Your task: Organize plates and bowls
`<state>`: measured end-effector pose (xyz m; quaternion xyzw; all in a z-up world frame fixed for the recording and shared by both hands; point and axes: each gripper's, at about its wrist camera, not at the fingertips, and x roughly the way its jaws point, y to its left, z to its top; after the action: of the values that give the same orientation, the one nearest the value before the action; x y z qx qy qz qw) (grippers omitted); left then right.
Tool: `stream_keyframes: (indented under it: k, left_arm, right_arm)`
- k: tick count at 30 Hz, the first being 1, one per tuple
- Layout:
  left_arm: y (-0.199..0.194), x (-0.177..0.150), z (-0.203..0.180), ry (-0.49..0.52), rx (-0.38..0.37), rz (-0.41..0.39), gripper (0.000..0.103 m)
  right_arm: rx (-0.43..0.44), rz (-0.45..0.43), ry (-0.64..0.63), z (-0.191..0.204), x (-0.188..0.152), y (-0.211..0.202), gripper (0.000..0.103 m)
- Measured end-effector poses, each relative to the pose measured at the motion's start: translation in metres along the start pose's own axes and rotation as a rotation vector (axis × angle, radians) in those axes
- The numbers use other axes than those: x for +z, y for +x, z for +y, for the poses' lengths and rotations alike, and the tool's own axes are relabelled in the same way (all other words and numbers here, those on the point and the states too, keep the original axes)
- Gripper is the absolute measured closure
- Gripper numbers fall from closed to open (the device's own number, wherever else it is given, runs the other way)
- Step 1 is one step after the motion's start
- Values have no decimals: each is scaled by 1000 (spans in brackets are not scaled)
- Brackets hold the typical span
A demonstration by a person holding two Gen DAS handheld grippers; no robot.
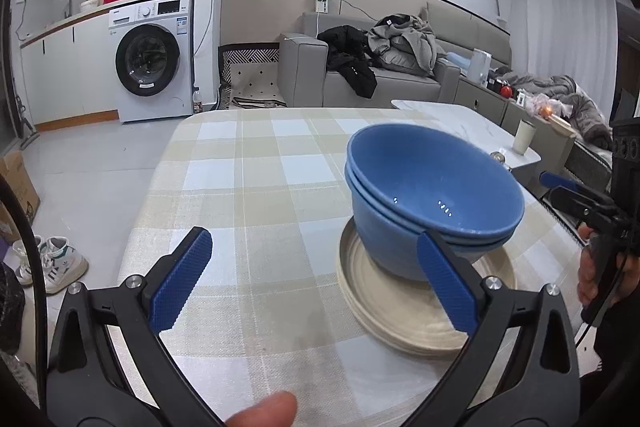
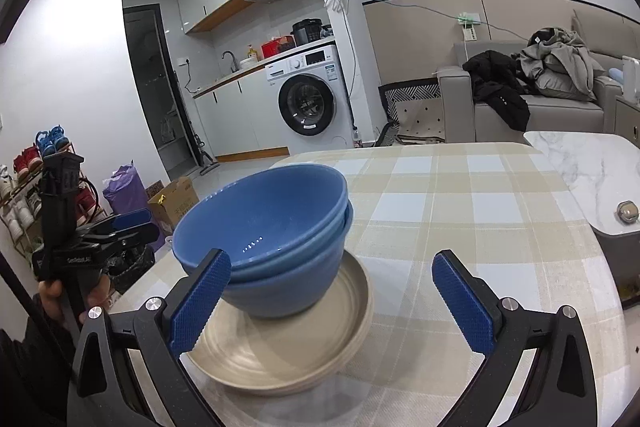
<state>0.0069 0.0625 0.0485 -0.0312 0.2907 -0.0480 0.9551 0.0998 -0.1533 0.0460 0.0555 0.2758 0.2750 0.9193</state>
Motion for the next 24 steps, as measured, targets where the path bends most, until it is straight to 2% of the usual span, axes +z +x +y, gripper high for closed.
stream_keyframes:
  k: [6,9,14,24]
  left_arm:
    - [3,-14,-5,39,-43,-46,1]
    - [4,-22,-7,53,-20,-67,1]
    - [13,-32,-2,30,-41,-69,1]
    - [23,-41,5,10,-29,-89,1]
  right_arm:
    - [6,-27,-45,1,-19,-8,0]
    - [10,-36,-68,3,-27,-9,0]
    - [22,-60,-106,8,-36,-9,0]
    - [39,-106,-111,10,-43,-19,0]
